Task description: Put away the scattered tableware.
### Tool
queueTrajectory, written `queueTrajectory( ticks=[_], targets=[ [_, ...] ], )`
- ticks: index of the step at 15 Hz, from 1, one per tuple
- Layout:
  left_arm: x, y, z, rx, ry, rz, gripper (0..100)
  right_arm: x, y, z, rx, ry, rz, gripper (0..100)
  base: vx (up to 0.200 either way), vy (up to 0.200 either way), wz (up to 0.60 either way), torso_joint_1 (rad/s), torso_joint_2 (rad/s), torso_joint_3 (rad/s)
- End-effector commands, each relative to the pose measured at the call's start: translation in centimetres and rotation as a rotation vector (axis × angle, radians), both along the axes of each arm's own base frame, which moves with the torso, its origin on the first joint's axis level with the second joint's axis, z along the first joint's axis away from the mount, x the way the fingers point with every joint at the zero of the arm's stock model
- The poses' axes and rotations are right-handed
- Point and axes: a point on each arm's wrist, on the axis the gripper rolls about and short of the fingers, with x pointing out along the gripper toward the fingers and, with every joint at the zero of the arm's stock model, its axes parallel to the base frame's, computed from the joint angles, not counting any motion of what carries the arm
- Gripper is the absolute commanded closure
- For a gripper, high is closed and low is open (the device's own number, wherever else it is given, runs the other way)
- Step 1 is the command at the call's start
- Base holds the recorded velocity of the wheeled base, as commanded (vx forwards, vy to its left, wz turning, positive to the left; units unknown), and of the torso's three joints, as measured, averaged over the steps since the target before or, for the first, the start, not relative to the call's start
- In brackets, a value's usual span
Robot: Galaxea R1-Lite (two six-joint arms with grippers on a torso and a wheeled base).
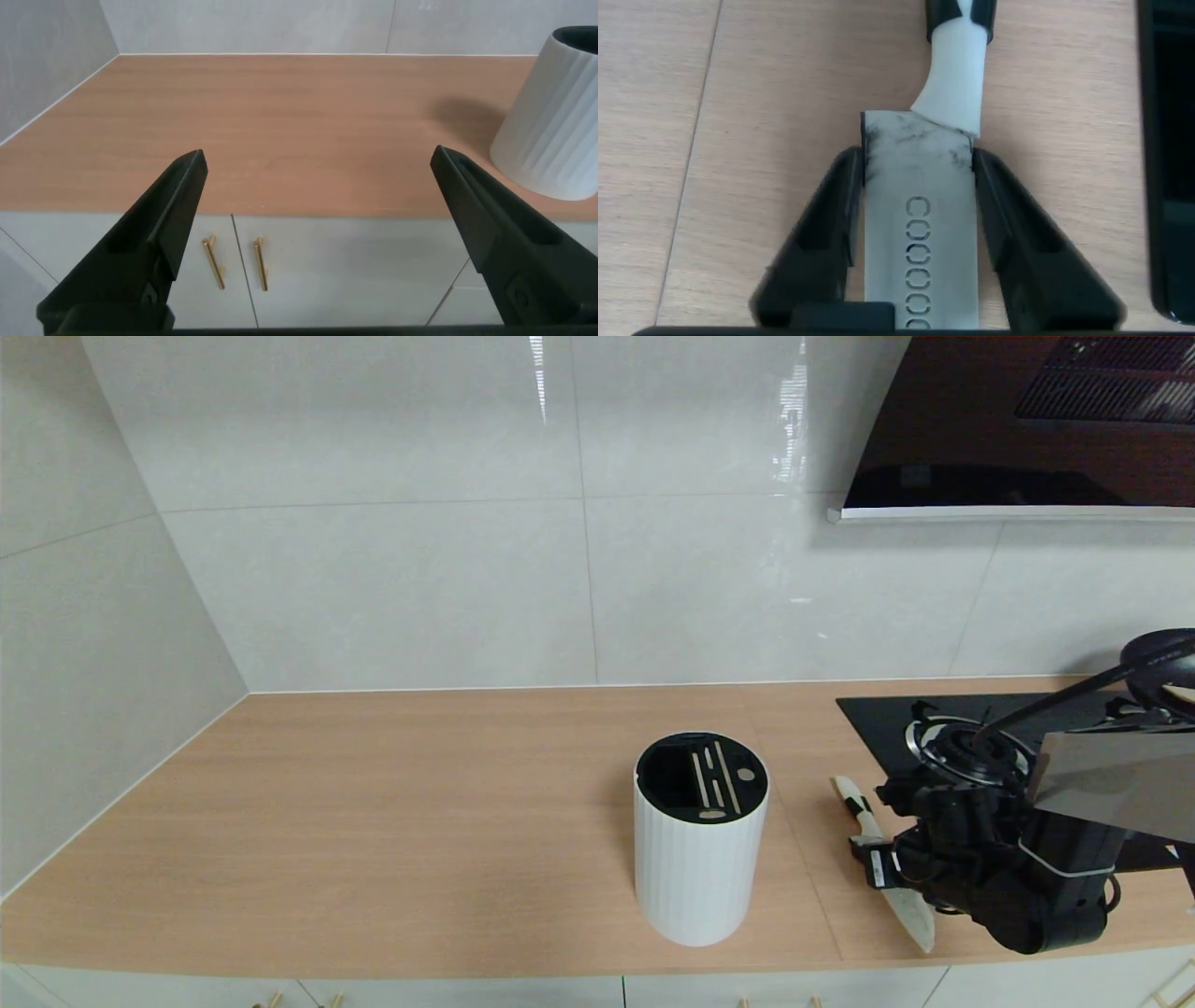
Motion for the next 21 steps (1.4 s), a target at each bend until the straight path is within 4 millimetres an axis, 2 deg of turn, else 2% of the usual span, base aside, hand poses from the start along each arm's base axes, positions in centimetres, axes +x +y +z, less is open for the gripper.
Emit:
queueTrajectory(
  ticks=[1, 4, 6, 9, 10, 12, 13, 15, 16, 17, 18, 19, 21],
  targets=[
    [0.0, 0.0, 0.0, 0.0, 0.0, -0.001, 0, -0.1, 0.0, 0.0, 0.002, 0.0, -0.001, 100, 0.0, 0.0, 0.0, 0.0, 0.0, 0.0],
    [0.0, 0.0, 0.0, 0.006, 0.0, -0.001, 0, 0.1, 0.0, 1.0, 0.023, -0.071, -0.015, 100, 0.0, 0.0, 0.0, 0.0, 0.0, 0.0],
    [0.0, 0.0, 0.0, 0.004, 0.0, -0.001, 0, 0.0, 0.1, 3.1, 0.011, -0.134, -0.037, 100, 0.0, 0.0, 0.0, 0.0, 0.0, 0.0],
    [0.0, 0.0, 0.0, 0.014, 0.0, -0.004, 0, -1.8, 0.0, 10.4, 0.032, -0.298, -0.038, 100, 0.0, 0.0, 0.0, 0.0, 0.0, 0.0],
    [-0.1, -0.1, 0.7, 0.037, -0.014, -0.026, 0, -2.7, 0.6, 13.5, 0.045, -0.365, -0.018, 100, 0.0, 0.0, 0.0, 0.0, 0.0, 0.0],
    [-0.5, -0.3, 6.2, 0.04, -0.051, -0.127, 0, -4.2, 1.8, 19.5, 0.07, -0.465, 0.025, 100, 0.0, 0.0, 0.0, 0.0, 0.0, 0.0],
    [-0.1, -0.4, 8.5, 0.039, -0.03, -0.175, 0, -4.9, 2.7, 21.8, 0.084, -0.491, 0.056, 100, 0.0, 0.0, 0.0, 0.0, 0.0, 0.0],
    [1.7, -0.7, 13.6, 0.036, -0.019, -0.338, 0, -7.4, 5.6, 26.1, 0.127, -0.552, 0.159, 100, 0.0, 0.0, 0.0, 0.0, 0.0, 0.0],
    [2.3, -0.8, 14.7, 0.026, -0.013, -0.378, 0, -8.1, 6.2, 26.7, 0.137, -0.56, 0.184, 100, 0.0, 0.0, 0.0, 0.0, 0.0, 0.0],
    [4.3, -1.2, 17.4, -0.032, 0.021, -0.528, 0, -10.2, 8.0, 28.1, 0.165, -0.568, 0.263, 100, 0.0, 0.0, 0.0, 0.0, 0.0, 0.0],
    [5.5, -1.4, 18.2, -0.082, 0.062, -0.639, 0, -11.5, 8.9, 28.1, 0.173, -0.549, 0.3, 100, 0.0, 0.0, 0.0, 0.0, 0.0, 0.0],
    [6.9, -1.7, 18.3, -0.14, 0.127, -0.745, 0, -13.1, 10.0, 27.9, 0.168, -0.538, 0.315, 100, 0.0, 0.0, 0.0, 0.0, 0.0, 0.0],
    [9.8, -2.5, 18.1, -0.195, 0.221, -0.84, 0, -14.8, 12.1, 27.9, 0.169, -0.535, 0.349, 100, 0.0, 0.0, 0.0, 0.0, 0.0, 0.0]
  ],
)
